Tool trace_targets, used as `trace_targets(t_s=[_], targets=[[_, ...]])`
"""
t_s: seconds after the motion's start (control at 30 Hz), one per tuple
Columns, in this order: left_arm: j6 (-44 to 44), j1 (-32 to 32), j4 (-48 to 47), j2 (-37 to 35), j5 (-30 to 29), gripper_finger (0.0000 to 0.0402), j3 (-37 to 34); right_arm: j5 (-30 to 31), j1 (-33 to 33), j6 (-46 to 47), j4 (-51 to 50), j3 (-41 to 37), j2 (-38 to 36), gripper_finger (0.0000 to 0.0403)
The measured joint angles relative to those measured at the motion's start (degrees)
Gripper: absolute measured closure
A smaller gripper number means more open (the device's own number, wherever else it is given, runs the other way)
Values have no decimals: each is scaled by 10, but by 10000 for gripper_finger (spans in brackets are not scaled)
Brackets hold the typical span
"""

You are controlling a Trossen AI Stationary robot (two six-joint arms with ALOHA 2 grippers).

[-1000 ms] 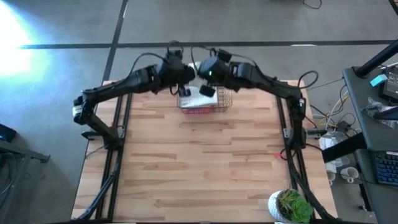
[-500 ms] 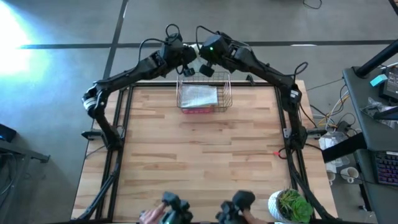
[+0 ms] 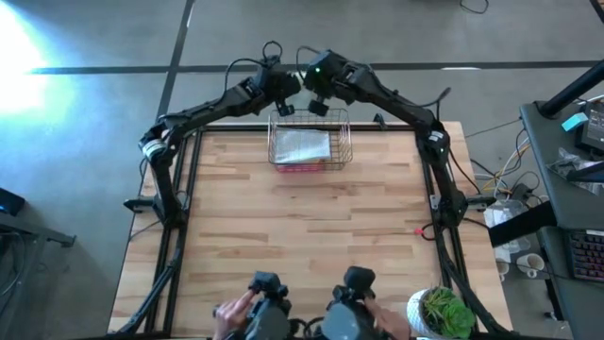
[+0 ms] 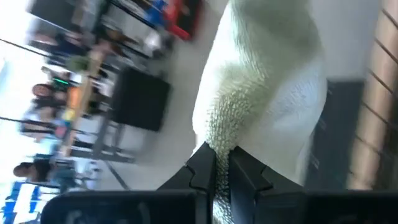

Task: Fold microfiber towels
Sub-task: Stack the folded light green microfiber cloth on top of the gray microfiber cloth in the wire basket

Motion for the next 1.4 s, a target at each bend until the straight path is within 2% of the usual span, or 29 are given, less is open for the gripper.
trace_targets(t_s=[0.1, 0.27, 0.33, 0.47, 0.6, 0.9, 1.07, 1.4], targets=[[-1, -4, -85, -1, 21, 389, 0, -37, 2, 19, -70, 0, 3, 394], [-61, -20, -225, -11, 144, 389, 0, -112, 10, 57, -187, 0, 3, 394], [-80, -26, -251, -12, 170, 389, -3, -130, 15, 65, -214, 0, 4, 394], [-91, -42, -286, -13, 171, 389, -8, -177, 25, 76, -244, 0, 4, 394], [-92, -53, -310, -20, 169, 389, -8, -198, 35, 85, -257, 0, 4, 394], [-93, -65, -344, -8, 172, 389, -19, -197, 41, 86, -249, -26, 26, 394], [-122, -66, -354, -5, 172, 389, -19, -198, 42, 85, -248, -26, 49, 394], [-124, -69, -391, -5, 212, 389, -22, -217, 47, 86, -255, -26, 60, 394]])
